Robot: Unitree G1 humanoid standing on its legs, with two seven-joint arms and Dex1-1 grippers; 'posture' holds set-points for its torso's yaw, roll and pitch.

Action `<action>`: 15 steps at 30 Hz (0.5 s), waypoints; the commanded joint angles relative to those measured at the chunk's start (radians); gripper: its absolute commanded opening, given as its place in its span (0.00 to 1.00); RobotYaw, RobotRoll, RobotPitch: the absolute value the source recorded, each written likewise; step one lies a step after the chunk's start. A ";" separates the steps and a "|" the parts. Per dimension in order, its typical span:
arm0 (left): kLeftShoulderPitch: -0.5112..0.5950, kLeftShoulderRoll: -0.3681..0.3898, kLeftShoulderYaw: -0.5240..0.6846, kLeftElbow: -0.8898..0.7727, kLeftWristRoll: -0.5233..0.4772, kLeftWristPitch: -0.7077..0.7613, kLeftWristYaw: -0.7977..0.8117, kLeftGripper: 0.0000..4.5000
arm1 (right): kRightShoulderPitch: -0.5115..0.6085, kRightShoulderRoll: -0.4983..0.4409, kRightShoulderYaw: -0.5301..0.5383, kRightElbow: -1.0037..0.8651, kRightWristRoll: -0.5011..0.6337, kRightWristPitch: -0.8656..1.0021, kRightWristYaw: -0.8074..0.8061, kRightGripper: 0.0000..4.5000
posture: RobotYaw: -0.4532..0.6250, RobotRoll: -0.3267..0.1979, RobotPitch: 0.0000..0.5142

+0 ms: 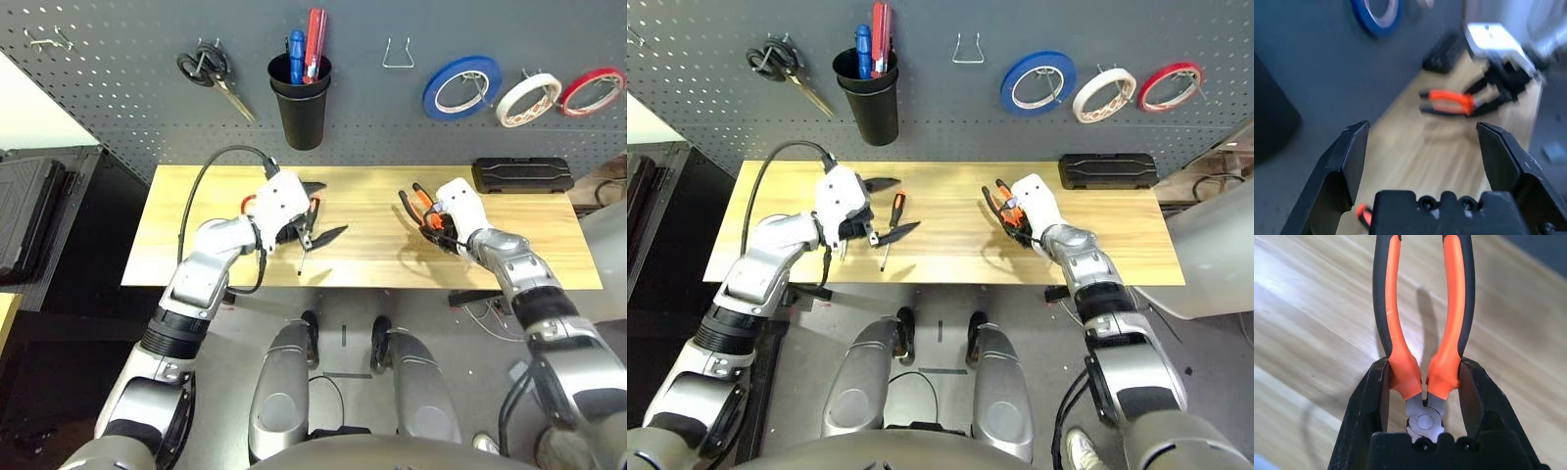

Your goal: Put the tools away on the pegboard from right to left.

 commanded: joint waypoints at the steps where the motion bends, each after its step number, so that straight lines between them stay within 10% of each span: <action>1: 0.025 -0.012 0.039 -0.065 -0.054 0.020 0.031 1.00 | 0.045 -0.018 -0.026 -0.070 0.016 -0.037 0.004 0.47 | 0.62 0.62 0.47; 15: 0.029 -0.009 0.152 -0.219 -0.176 0.104 0.131 1.00 | 0.168 -0.002 -0.123 -0.384 0.118 -0.151 -0.010 0.47 | 0.63 0.62 0.43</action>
